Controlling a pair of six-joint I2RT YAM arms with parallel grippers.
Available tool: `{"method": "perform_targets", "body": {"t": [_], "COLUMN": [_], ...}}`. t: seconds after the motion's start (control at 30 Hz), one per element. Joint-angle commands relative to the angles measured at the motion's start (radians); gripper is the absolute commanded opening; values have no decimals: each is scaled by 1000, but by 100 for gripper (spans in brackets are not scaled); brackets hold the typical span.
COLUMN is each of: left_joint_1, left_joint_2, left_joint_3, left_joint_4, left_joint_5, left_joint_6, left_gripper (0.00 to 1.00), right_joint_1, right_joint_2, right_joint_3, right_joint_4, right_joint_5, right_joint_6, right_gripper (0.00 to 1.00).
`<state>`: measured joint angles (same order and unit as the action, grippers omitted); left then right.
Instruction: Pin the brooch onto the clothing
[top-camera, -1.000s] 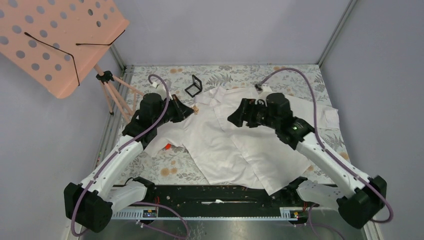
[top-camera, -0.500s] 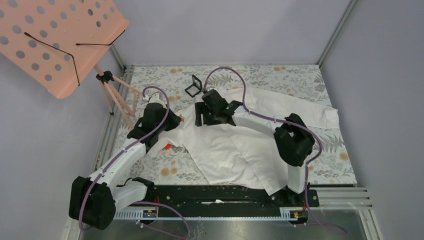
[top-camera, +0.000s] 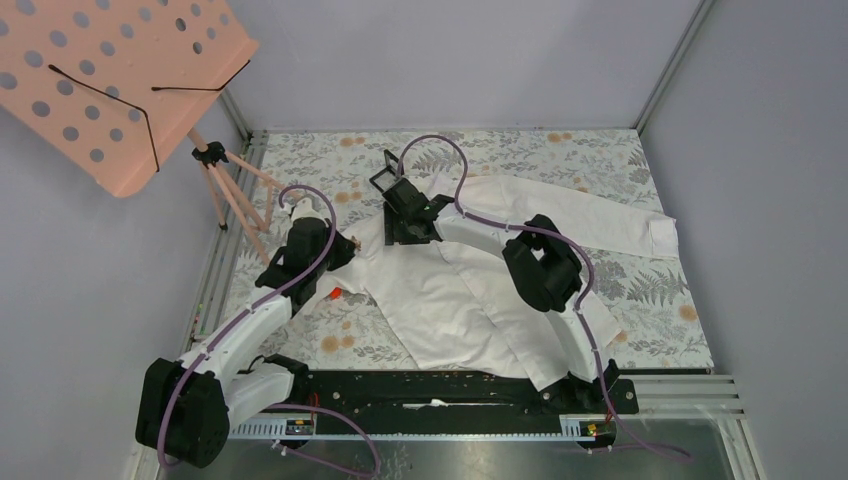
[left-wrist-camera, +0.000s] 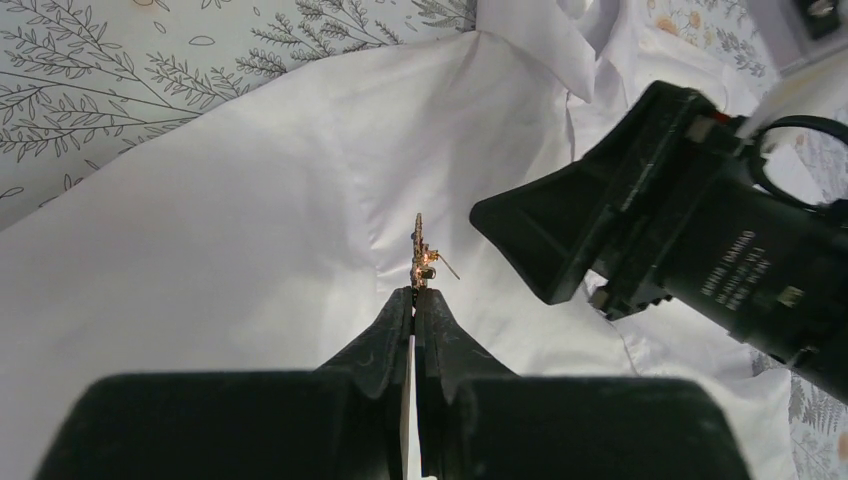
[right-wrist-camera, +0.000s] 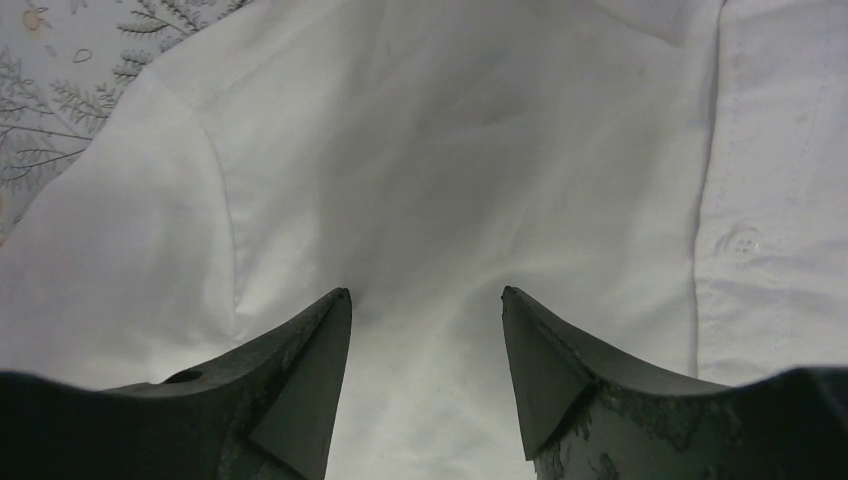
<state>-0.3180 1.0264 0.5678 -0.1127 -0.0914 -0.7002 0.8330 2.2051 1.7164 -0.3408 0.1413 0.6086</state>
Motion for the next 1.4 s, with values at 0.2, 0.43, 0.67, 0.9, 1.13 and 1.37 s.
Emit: {"method": "perform_targets", "body": {"t": [0.2,0.43,0.67,0.9,1.13,1.37], "left_joint_1": [1,-23,-79,-94,-121,-127], "left_joint_2": [-16,48,190,314,397,422], "left_joint_3": [-1,9,84,133,157,167], "left_joint_4": [72,89,157,206,259,259], "left_joint_5": [-32,-67,-89,-121,-101,-98], "left_joint_6": [-4,-7,-10,24,71,80], "left_gripper": [0,0,0,0,0,0], "right_joint_1": [2,2,2,2,2,1], "right_joint_2": [76,30,-23,-55,-60,-108], "right_joint_3": [101,44,8,-51,-56,-101], "right_joint_4": [-45,6,23,80,98,126], "right_joint_5": [85,60,53,34,18,27], "right_joint_6": [40,41,30,36,38,48], "right_gripper": [43,25,36,22,11,28]}}
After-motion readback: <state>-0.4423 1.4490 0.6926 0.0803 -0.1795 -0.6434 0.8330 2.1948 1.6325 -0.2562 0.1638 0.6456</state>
